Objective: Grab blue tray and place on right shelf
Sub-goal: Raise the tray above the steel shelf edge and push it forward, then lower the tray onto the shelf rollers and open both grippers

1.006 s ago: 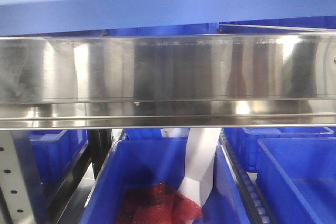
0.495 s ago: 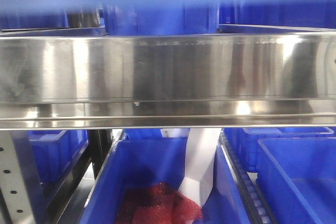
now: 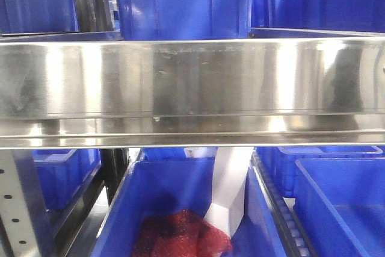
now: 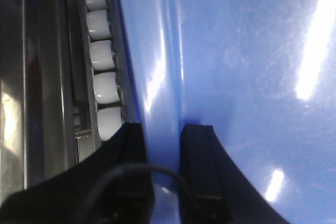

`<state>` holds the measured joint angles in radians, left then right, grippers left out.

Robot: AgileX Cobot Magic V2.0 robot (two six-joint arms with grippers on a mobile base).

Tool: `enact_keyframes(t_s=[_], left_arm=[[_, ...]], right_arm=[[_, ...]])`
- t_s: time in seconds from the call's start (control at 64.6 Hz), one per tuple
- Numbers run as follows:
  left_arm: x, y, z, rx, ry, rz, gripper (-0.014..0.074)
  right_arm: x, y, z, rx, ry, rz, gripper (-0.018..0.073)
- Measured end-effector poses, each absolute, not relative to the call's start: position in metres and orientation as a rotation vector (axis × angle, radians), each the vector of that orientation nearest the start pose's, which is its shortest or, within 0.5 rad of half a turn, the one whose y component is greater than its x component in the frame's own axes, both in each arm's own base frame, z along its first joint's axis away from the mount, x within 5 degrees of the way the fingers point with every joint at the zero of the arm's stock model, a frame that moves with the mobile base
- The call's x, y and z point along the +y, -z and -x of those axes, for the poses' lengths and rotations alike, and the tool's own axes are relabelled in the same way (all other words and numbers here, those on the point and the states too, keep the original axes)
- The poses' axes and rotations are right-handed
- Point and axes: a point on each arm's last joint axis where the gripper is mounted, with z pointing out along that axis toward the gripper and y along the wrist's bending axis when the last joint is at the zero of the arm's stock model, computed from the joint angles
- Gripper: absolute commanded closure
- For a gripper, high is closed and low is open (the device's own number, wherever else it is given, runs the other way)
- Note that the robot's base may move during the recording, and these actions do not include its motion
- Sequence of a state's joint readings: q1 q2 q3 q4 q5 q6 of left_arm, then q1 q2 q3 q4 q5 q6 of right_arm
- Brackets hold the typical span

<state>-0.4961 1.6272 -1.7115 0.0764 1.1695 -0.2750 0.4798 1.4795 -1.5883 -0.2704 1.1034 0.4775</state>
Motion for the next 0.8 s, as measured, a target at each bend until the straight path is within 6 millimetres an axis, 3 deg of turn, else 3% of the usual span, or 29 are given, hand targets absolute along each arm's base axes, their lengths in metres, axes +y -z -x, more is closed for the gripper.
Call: enact_keyframes(t_s=[0.263,0.356,0.449,0.557,0.65,0.805], left_arm=[[-0.149,-0.341,-0.351,2.707,0.193,-0.191,0.0638],[-0.147,-0.329,-0.36,2.74,0.197,-0.172,0.0578],[-0.144,-0.322,-0.365,2.756,0.189,-0.162,0.0447],[-0.143,-0.318,-0.368,2.757,0.169,-0.161,0.0223],[-0.145,-0.319,-0.37,2.739,0.206,-0.155,0.0111],[-0.148,-0.32,-0.37,2.731,0.24,-0.152,0.0089]], right_arm=[[0.144,-0.36,-0.327,2.516,-0.037,0.083,0.0502],[0.149,-0.346,-0.336,2.537,-0.032,0.091,0.0484],[0.153,-0.337,-0.342,2.551,-0.033,0.093,0.0365],[0.155,-0.334,-0.345,2.552,-0.044,0.102,0.0091],[0.159,-0.333,-0.345,2.551,-0.061,0.12,-0.0076],[0.162,-0.332,-0.344,2.551,-0.076,0.126,-0.004]])
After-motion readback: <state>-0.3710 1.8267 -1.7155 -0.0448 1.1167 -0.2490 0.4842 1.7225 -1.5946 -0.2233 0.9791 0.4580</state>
